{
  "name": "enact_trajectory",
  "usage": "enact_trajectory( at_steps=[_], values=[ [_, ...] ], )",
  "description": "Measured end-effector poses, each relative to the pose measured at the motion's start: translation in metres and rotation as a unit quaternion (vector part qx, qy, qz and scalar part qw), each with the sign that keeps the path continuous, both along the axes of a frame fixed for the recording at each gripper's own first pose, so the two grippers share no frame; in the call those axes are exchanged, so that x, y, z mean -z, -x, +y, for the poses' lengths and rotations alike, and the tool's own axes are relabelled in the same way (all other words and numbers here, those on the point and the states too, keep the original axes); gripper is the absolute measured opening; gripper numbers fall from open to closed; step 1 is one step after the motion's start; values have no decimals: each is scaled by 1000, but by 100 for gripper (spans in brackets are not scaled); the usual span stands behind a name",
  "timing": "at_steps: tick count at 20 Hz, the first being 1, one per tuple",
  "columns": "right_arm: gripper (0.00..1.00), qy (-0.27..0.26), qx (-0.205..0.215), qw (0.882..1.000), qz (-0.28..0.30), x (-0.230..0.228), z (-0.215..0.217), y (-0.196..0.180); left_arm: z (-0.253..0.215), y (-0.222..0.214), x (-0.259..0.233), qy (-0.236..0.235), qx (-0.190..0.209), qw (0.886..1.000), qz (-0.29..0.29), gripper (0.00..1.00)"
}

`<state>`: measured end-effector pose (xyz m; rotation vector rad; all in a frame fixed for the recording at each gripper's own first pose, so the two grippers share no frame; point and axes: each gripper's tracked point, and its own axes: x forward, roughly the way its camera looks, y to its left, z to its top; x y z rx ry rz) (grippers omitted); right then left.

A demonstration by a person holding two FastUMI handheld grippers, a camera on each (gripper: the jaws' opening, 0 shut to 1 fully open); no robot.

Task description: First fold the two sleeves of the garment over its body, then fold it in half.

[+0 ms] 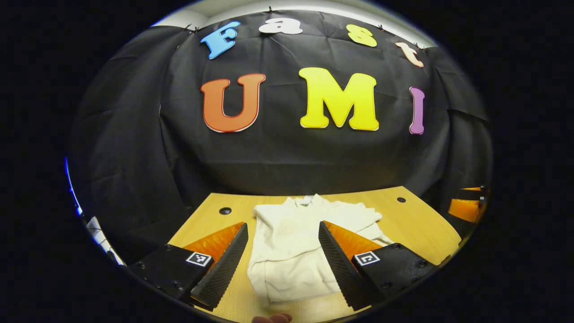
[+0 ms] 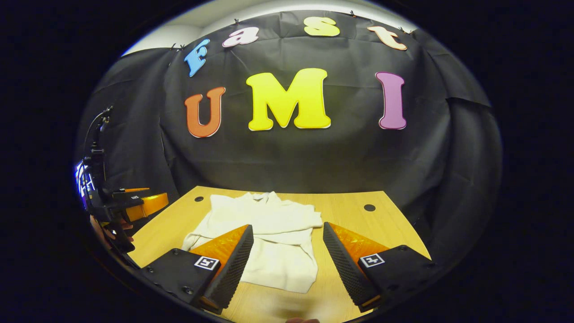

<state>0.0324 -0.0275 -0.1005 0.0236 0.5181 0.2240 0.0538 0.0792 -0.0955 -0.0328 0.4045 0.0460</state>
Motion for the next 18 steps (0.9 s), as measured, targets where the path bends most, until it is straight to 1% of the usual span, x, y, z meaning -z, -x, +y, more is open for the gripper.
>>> enact_trajectory(
  at_steps=[3,4,5,6,7,8,9,10,11,12,13,15,16,18],
  values=[
    [97,-2,-25,999,38,22,-3,13,8,21,31,4,7,999,39,99],
    [94,3,-30,998,54,32,-7,18,6,27,44,15,16,998,55,99],
    [94,7,-32,997,68,42,-13,23,0,33,59,31,29,996,78,99],
    [98,10,-34,996,82,52,-17,27,-1,41,76,48,35,993,101,99],
    [98,14,-35,995,95,63,-20,29,0,48,94,66,34,989,132,99],
    [94,20,-36,993,110,75,-25,33,7,56,114,84,25,983,163,99],
    [98,25,-36,991,127,88,-27,39,14,62,132,99,16,977,187,99],
    [94,31,-34,988,149,103,-32,43,17,68,146,112,11,971,209,99],
    [98,35,-28,985,169,118,-36,47,21,73,164,125,6,964,233,99],
    [98,33,-22,981,191,132,-40,49,23,76,177,140,2,957,254,99],
    [98,28,-14,978,208,145,-41,51,24,77,187,155,0,950,271,99],
    [98,35,7,970,240,171,-48,48,23,75,204,176,-8,939,296,99],
    [98,35,14,966,256,184,-48,46,23,72,213,183,-11,934,305,98],
    [98,28,25,957,288,208,-42,40,21,68,220,188,-11,930,317,99]
  ],
)
